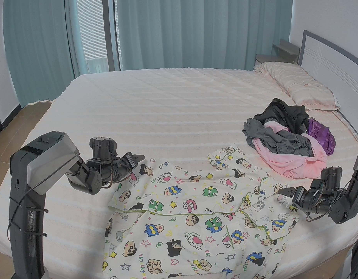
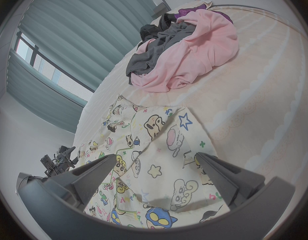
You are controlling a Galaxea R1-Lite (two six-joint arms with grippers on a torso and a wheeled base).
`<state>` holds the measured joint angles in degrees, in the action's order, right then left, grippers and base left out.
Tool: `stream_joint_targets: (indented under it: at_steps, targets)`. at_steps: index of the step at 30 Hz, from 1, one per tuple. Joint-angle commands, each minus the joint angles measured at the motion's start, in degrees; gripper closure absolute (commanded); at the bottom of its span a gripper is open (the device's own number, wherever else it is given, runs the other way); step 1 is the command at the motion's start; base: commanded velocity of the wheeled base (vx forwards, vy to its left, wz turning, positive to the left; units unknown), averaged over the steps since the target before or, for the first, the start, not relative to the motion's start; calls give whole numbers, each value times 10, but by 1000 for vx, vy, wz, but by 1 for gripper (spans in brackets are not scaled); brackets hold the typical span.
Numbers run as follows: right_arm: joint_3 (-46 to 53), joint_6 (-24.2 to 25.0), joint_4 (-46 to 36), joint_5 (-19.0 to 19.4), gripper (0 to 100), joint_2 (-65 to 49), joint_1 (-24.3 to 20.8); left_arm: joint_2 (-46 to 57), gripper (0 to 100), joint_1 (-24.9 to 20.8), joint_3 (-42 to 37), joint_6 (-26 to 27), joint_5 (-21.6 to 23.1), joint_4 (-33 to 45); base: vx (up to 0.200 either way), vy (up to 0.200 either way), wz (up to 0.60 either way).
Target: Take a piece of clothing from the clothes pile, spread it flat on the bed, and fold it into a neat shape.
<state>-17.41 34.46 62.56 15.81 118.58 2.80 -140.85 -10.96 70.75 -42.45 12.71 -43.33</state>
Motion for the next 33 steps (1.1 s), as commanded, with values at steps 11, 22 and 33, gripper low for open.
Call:
stream_joint_targets:
  at_steps: [11,22,33]
  targets:
    - [4,0,13,0,0,4,0,-7,100,29,3,5,-45,0,0,0,0]
    - [7,0,25,-1,0,11,1,-1,100,34,-3,36,-74,6,0,0,0]
    - [9,0,26,-2,0,10,1,-1,0,38,3,47,-90,6,0,0,0]
